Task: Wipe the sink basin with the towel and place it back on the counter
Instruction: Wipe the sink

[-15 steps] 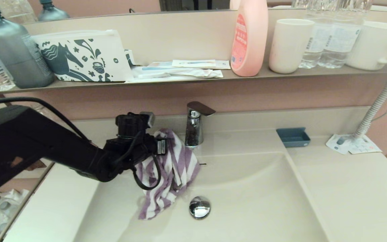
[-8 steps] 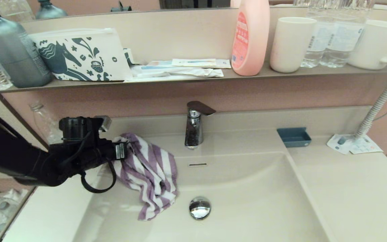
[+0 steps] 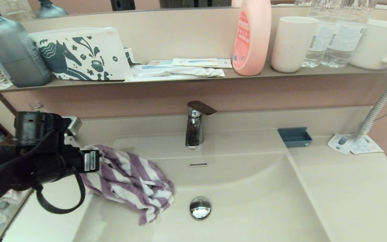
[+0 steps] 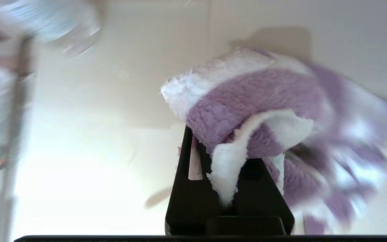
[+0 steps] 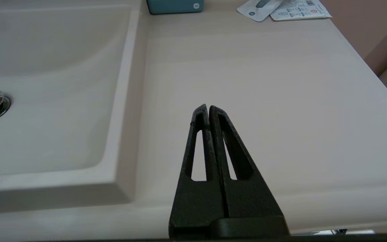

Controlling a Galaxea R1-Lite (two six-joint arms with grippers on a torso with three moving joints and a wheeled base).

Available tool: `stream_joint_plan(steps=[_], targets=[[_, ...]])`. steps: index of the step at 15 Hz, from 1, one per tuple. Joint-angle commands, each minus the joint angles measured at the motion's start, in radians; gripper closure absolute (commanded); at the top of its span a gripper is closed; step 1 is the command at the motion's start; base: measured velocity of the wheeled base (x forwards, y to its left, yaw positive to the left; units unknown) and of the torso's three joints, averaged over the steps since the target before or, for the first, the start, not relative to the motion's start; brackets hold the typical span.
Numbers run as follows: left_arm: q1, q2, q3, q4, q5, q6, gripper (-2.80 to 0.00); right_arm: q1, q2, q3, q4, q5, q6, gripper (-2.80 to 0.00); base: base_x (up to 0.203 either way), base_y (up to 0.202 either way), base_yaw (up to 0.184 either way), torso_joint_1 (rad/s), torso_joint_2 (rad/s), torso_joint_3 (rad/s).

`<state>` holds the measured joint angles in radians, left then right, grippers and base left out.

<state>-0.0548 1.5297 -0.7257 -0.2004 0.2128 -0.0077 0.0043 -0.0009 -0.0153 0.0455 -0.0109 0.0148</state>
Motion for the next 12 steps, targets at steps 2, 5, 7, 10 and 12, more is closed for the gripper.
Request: stream_joint_plan(steps=[2,5,7,10,12], targets=[[-0.014,-0.249,-0.003,0.175,0.028,0.0,0.0,0.0,0.001,0.0,0.0,0.0,-0.001,0.0,0.0,0.0,0.0,0.0,0.0,0.0],[0.015,-0.388,-0.089,0.423,0.055,0.01,0.0,0.0,0.001,0.0,0.0,0.0,0.0,0.0,0.0,0.0,0.0,0.0,0.0,0.0],[0.023,-0.438,-0.19,0.59,0.101,0.02,0.0,0.0,0.001,0.0,0.0,0.0,0.001,0.0,0.0,0.0,0.0,0.0,0.0,0.0],[0.024,-0.464,-0.329,0.722,0.173,0.024,0.0,0.0,0.001,0.0,0.0,0.0,0.001,0.0,0.0,0.0,0.0,0.0,0.0,0.0],[0.025,-0.467,-0.43,0.801,0.214,0.026,0.0,0.0,0.001,0.0,0.0,0.0,0.0,0.0,0.0,0.0,0.0,0.0,0.0,0.0]])
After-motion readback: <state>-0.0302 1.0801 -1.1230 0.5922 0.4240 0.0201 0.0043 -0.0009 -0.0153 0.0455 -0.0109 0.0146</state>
